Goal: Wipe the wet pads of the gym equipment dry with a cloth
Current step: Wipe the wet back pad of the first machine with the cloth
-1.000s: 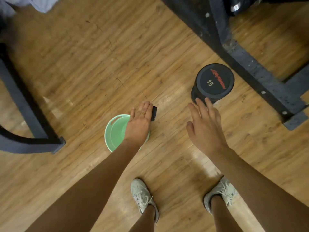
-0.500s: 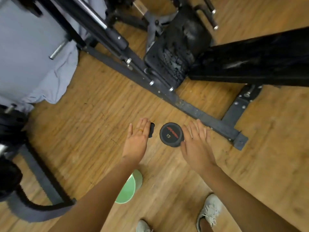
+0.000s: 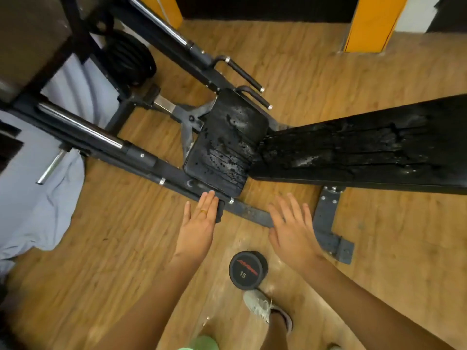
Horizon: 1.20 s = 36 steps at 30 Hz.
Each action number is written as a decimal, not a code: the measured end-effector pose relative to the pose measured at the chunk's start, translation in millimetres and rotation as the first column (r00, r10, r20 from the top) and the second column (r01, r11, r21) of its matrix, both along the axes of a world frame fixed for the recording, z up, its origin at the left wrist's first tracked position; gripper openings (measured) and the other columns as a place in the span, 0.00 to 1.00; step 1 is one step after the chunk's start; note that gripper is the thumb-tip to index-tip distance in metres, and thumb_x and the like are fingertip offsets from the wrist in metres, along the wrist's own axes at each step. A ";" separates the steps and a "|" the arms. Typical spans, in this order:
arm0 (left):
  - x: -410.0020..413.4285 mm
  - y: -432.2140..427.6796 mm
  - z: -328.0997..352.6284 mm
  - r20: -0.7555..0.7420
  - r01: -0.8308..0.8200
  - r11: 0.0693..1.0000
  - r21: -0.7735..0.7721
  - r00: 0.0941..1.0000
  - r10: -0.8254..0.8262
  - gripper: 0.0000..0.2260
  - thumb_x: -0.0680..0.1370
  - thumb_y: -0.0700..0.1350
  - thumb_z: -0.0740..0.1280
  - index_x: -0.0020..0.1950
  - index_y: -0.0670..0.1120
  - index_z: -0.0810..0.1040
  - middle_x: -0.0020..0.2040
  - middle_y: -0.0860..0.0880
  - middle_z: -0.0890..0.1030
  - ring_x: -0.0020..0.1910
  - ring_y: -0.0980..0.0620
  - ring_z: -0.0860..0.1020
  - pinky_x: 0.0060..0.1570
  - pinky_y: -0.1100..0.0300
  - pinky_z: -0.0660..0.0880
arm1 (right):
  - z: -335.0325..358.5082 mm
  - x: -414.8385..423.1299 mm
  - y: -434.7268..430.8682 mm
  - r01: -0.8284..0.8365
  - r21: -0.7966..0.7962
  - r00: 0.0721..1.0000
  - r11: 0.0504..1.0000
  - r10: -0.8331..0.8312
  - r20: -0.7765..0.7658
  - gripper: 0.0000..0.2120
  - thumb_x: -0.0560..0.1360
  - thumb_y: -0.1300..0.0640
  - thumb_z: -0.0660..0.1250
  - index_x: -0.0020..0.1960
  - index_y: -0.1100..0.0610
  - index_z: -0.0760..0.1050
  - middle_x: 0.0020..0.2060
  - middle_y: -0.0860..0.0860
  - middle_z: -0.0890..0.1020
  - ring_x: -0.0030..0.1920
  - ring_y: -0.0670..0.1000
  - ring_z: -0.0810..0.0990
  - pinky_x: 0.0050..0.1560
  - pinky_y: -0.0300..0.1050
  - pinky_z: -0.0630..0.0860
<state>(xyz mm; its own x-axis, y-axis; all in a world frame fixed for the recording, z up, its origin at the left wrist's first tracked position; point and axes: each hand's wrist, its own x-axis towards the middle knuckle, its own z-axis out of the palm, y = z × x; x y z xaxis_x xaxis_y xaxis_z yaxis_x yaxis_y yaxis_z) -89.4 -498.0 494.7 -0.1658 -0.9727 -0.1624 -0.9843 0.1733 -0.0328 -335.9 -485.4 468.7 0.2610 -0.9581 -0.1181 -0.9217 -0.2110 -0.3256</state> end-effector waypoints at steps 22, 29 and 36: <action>37.1 -266.8 -25.8 0.199 0.071 0.975 0.211 0.973 -0.114 0.38 0.80 0.29 0.57 0.82 0.44 0.37 0.82 0.48 0.35 0.81 0.50 0.36 0.80 0.44 0.44 | -37.7 34.1 -236.1 0.085 0.215 0.996 0.973 -0.087 -0.003 0.32 0.78 0.52 0.66 0.80 0.54 0.60 0.80 0.55 0.59 0.81 0.61 0.49 0.77 0.66 0.53; 99.8 -321.1 -47.0 0.079 0.148 0.971 0.188 0.983 -0.165 0.39 0.79 0.30 0.61 0.82 0.43 0.41 0.82 0.46 0.36 0.81 0.48 0.38 0.80 0.46 0.49 | -48.1 103.6 -289.6 0.094 0.259 0.995 0.961 -0.102 0.017 0.31 0.82 0.53 0.59 0.82 0.55 0.52 0.82 0.56 0.51 0.81 0.60 0.41 0.79 0.61 0.51; 172.2 -372.4 -94.6 -0.059 0.221 0.962 0.160 0.975 -0.214 0.39 0.74 0.27 0.68 0.81 0.40 0.55 0.83 0.43 0.51 0.82 0.46 0.50 0.76 0.45 0.63 | -93.8 187.4 -350.4 0.140 0.266 0.990 0.954 -0.143 -0.010 0.32 0.82 0.50 0.58 0.82 0.55 0.50 0.81 0.57 0.50 0.81 0.60 0.41 0.79 0.61 0.52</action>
<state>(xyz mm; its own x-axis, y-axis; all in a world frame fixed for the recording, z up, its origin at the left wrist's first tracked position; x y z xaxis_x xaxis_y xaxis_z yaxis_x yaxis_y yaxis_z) 82.8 -870.5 400.1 -0.3804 -0.8729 -0.3054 -0.9221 0.3832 0.0535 -148.4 -835.8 374.9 0.1274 -0.9196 -0.3716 -0.9325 0.0166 -0.3607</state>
